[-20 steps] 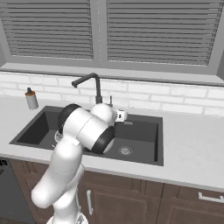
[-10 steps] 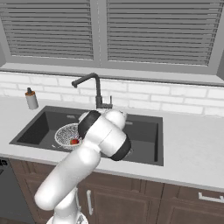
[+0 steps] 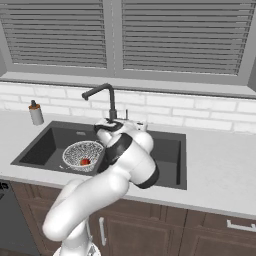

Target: Put the colander in the sink, put the apple in the colander, and turn on the sink faucet and pour water over the colander.

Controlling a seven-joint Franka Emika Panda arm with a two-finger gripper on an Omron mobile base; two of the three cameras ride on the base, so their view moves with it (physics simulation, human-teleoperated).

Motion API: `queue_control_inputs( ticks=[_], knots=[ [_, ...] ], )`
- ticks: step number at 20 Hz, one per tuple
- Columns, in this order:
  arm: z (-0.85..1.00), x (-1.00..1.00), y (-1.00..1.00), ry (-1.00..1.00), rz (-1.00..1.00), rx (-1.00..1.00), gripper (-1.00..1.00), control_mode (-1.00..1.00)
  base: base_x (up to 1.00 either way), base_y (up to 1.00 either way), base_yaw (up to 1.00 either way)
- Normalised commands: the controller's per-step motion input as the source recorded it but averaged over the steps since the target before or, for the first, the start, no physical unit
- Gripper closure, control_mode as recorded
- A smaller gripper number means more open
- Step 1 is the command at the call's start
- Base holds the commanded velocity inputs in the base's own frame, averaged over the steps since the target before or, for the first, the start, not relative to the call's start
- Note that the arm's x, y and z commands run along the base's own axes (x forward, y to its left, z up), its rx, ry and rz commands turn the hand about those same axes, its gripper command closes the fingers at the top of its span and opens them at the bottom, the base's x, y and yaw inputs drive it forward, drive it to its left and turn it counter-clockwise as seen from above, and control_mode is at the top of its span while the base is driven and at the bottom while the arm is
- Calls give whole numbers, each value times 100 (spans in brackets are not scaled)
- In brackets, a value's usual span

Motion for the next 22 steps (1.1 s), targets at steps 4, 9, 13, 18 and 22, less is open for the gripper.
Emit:
queue_control_inputs(
  ticks=[4,9,13,18,22],
  knots=[
    [0,34,1,-1,0,0,-100,-100,0,0,0],
    [0,33,1,-1,0,0,-100,-100,0,0,0],
    [0,24,1,-1,0,0,-100,-100,0,0,0],
    [1,4,5,-1,0,0,-100,-100,0,0,0],
    [1,13,0,-1,0,0,-100,-100,0,0,0]
  ],
)
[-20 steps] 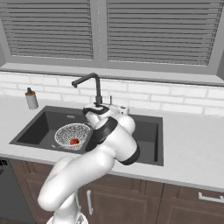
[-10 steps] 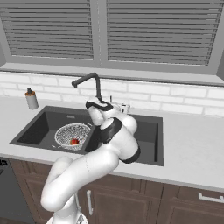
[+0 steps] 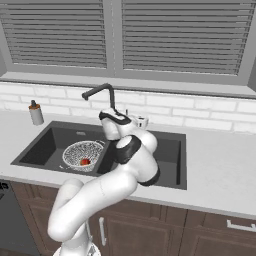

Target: Put the colander in the sink, put the apple in the colander, and turn on the sink faucet and pour water over the colander.

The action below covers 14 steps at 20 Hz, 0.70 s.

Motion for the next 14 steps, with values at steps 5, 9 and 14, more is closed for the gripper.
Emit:
queue_control_inputs(
  ticks=[5,9,14],
  knots=[
    [0,23,0,0,0,0,-100,-100,0,0,0],
    [0,16,1,0,0,0,-100,-100,0,0,0],
    [0,18,5,0,0,0,-100,-100,0,0,0]
  ],
)
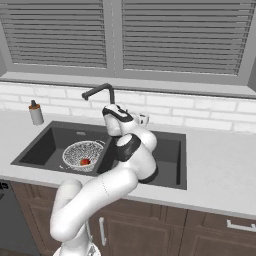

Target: Put the colander in the sink, put the apple in the colander, and turn on the sink faucet and pour water over the colander.

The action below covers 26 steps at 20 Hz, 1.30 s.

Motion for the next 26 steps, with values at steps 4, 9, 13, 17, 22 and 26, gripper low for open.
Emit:
queue_control_inputs(
  ticks=[4,9,13,17,22,26],
  knots=[
    [0,18,9,0,0,0,-100,-100,0,0,0],
    [0,11,16,0,0,0,-100,-100,0,0,0],
    [0,3,12,0,0,0,-100,-100,0,0,0],
    [0,8,10,0,0,0,-100,-100,0,0,0],
    [0,11,2,0,0,0,-100,-100,0,0,0],
    [0,8,0,0,0,0,-100,-100,0,0,0]
  ],
)
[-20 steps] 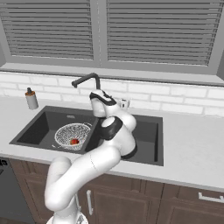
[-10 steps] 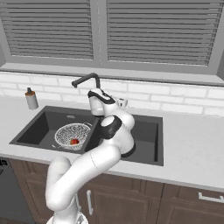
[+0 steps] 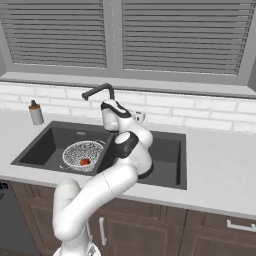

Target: Put the colander in the sink, put the apple in the colander, and turn on the sink faucet and pour water over the colander.

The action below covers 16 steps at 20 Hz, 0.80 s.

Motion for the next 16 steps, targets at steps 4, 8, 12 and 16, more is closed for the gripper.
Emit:
queue_control_inputs(
  ticks=[4,8,12,16],
  knots=[
    [0,2,0,0,0,0,-100,-100,0,0,0],
    [0,1,0,0,0,0,-100,-100,0,0,0],
    [0,0,-8,0,0,0,-100,-100,0,0,0],
    [0,0,-21,0,0,0,-100,-100,0,0,0]
  ],
)
